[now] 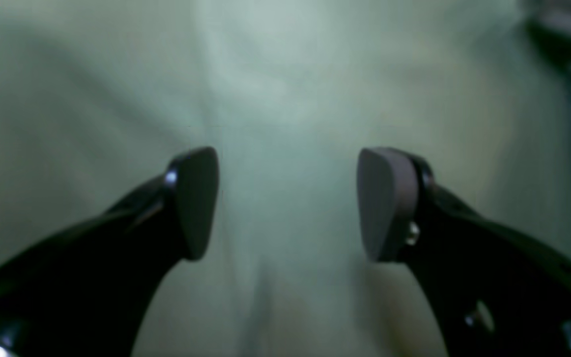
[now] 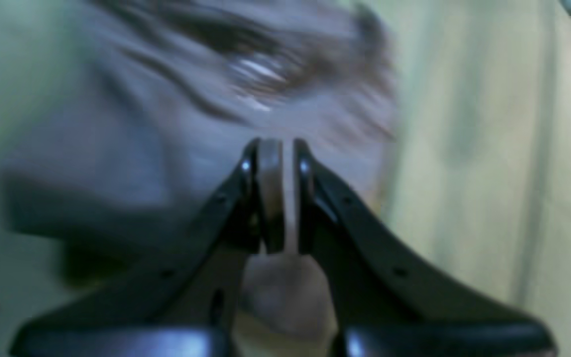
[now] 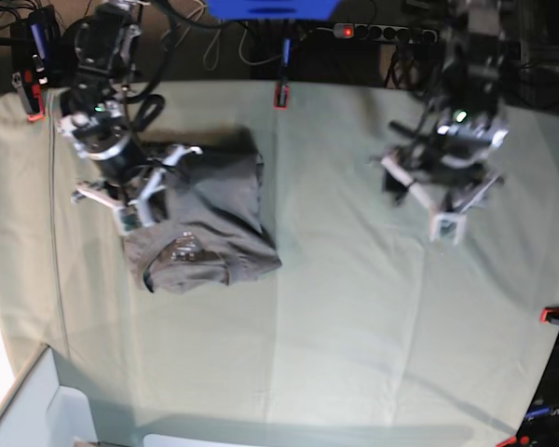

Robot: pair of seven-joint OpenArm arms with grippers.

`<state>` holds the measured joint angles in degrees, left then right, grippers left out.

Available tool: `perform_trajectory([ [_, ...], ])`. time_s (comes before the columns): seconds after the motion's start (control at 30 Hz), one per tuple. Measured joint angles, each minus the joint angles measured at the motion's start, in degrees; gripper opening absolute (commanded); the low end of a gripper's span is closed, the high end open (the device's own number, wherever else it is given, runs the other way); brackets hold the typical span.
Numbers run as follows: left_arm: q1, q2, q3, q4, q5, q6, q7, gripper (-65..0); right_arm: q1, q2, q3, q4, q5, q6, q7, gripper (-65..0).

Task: Layout the t-shirt on the table in an organized manner, then fold the t-shirt properly

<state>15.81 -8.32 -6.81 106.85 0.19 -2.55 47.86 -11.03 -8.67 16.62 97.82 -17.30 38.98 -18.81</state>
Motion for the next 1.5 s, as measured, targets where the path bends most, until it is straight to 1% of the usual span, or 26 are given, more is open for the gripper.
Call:
perform_trajectory([
  [0.07, 3.1, 0.1, -3.3, 1.3, 0.1, 0.2, -0.1, -22.5, 0.0, 0.2, -3.0, -0.7, 0.1, 0.0, 0.1, -62.0],
  [0.17, 6.4, 0.2, -5.7, 1.9, -0.1, 0.2, -0.3, -22.5, 0.2, 0.1, -5.8, -3.3, 0.2, 0.0, 0.3, -62.1],
  [0.33, 9.3, 0.4, -8.0, 1.8, -0.4, -0.2, -0.3, -22.5, -1.4, 0.4, -6.6, -9.0, 0.2, 0.0, 1.1, -62.1],
  [0.43, 9.3, 0.4, -8.1, 1.6, -0.2, -0.2, -0.3, -22.5, -2.0, 0.3, -8.3, -12.3, 0.3, 0.0, 1.2, -62.2],
  [0.57, 9.2, 0.5, -7.7, 1.5, -0.4, -0.2, -0.3, -22.5, -3.2, 0.4, -8.4, -13.0, 0.6, 0.0, 1.7, -62.2],
  [0.67, 9.2, 2.5, -7.7, 1.5, -0.2, -0.1, 0.0, -22.5, -4.3, 0.3, -8.0, -12.0, 0.6, 0.0, 1.9, -62.4],
  [0.73, 9.3, 2.9, -7.3, 1.5, -0.8, -0.3, 0.1, -23.3, -5.6, 0.3, -7.2, -9.4, 0.3, 0.0, 3.8, -62.4],
  [0.77, 9.3, 2.9, -7.3, 1.5, -0.8, -0.2, 0.0, -25.5, -6.8, 0.2, -6.4, -7.3, 0.3, 0.0, 5.4, -62.4],
  [0.8, 9.4, 3.0, -7.3, 1.5, -0.3, -0.2, -0.1, -29.2, -7.8, 0.3, -5.6, -5.2, 0.6, 0.0, 6.6, -62.4],
  [0.9, 10.9, 3.7, -6.2, 1.5, -0.3, -0.1, -0.1, -41.9, -10.7, 0.3, -3.6, 1.0, 3.1, 0.0, 6.8, -62.4],
  [1.0, 13.0, 4.9, -5.7, 1.5, -0.4, -0.2, -0.1, -53.0, -14.1, 0.1, -1.2, 6.1, 5.8, 0.0, 5.3, -62.5],
  [1.07, 14.3, 6.4, -5.4, 1.5, 0.0, 0.0, -0.1, -60.6, -17.1, 0.2, 1.0, 7.4, 5.7, 0.0, 3.3, -62.6],
  [1.1, 15.1, 7.1, -5.2, 1.6, 0.0, 0.0, -0.2, -64.7, -18.7, 0.3, 1.8, 7.3, 5.6, 0.0, 3.3, -62.6],
  [1.2, 18.1, 9.2, -4.7, 1.8, -0.3, -0.2, 0.0, -64.6, -24.3, 0.2, 3.1, 7.1, 5.6, 0.0, 3.7, -65.0],
  [1.33, 19.4, 9.2, -4.7, 0.1, -0.3, -0.2, -0.5, -65.0, -28.0, 0.6, 3.5, 4.1, 5.7, 0.0, 5.4, -65.0],
  [1.4, 18.9, 9.2, -4.7, -3.1, -0.2, 0.0, -1.8, -65.0, -28.4, 1.0, 3.3, 0.7, 5.8, 0.0, 5.8, -65.0],
  [1.5, 17.3, 9.3, -4.6, -11.8, -0.3, -0.2, -1.2, -65.0, -28.5, 3.0, 2.4, -6.5, 5.7, 0.0, 5.6, -65.0],
])
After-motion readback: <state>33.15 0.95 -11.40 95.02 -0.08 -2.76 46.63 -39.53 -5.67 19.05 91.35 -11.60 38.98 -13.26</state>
